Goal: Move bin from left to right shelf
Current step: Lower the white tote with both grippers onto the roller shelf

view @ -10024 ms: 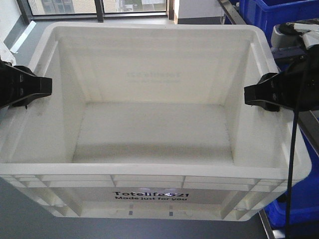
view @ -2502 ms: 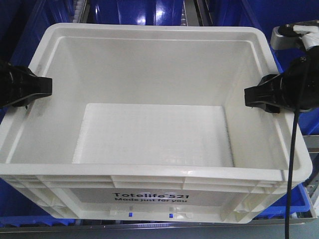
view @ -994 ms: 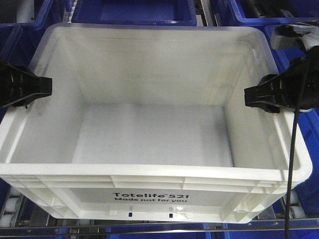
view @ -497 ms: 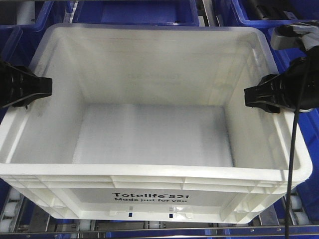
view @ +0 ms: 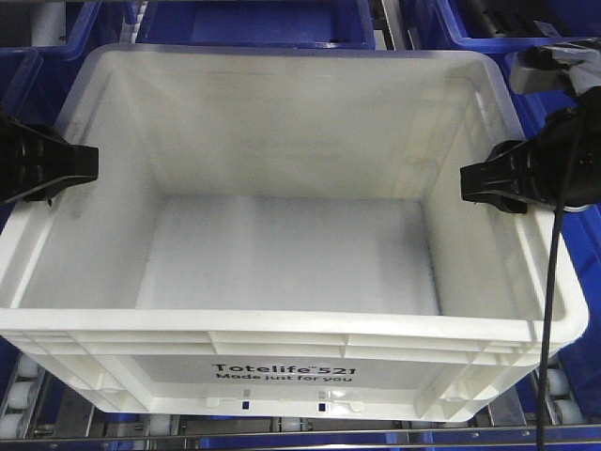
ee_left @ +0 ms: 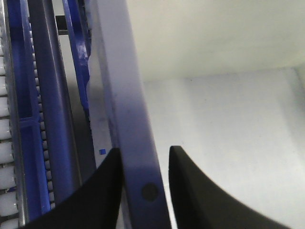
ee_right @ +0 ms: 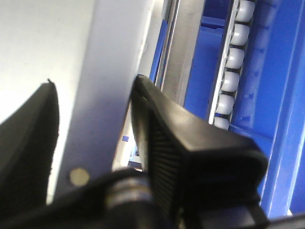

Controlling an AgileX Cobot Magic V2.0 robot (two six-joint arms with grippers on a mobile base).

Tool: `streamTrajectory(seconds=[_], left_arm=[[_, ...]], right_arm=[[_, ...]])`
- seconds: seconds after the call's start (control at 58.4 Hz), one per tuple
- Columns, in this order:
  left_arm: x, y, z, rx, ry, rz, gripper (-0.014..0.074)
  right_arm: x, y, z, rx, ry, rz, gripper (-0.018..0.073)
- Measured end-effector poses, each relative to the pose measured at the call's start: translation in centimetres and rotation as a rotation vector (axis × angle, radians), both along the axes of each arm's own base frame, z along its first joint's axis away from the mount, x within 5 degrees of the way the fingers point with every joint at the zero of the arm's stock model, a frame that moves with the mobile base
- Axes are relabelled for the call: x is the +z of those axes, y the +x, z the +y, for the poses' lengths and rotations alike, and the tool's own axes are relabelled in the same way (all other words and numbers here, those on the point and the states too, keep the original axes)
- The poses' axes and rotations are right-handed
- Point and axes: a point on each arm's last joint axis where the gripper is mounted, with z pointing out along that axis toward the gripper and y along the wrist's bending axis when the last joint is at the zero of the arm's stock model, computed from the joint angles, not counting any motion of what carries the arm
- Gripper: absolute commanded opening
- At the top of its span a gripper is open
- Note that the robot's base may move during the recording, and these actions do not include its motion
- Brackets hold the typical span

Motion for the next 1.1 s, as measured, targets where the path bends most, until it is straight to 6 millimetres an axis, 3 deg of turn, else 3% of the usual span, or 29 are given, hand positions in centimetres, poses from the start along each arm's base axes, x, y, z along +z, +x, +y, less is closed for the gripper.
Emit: streamTrajectory(seconds=[0.857,1.097], left_arm=[[0.3,0.3,0.0,0.01,-0.008,-0.044,-0.0006],[-0.6,1.6,-0.1,0.011,0.015,-0.039,-0.0006]], right_arm=[[0.3,0.3,0.0,-0.01,0.007,-0.044,-0.0005],[0.6,0.7,0.0,-0.02,0.011,-0.104,-0.0005]])
